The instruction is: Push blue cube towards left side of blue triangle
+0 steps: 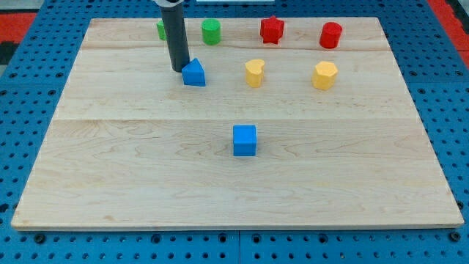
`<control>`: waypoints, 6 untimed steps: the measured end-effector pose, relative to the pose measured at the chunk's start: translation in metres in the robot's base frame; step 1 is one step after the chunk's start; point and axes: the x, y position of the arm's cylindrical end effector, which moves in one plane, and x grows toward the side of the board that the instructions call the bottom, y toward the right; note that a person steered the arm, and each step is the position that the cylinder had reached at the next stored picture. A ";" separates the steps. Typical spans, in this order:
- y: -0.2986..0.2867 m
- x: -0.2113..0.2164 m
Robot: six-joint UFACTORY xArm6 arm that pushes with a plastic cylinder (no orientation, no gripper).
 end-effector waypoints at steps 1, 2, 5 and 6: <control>-0.037 0.013; -0.046 0.058; 0.156 0.093; 0.198 0.120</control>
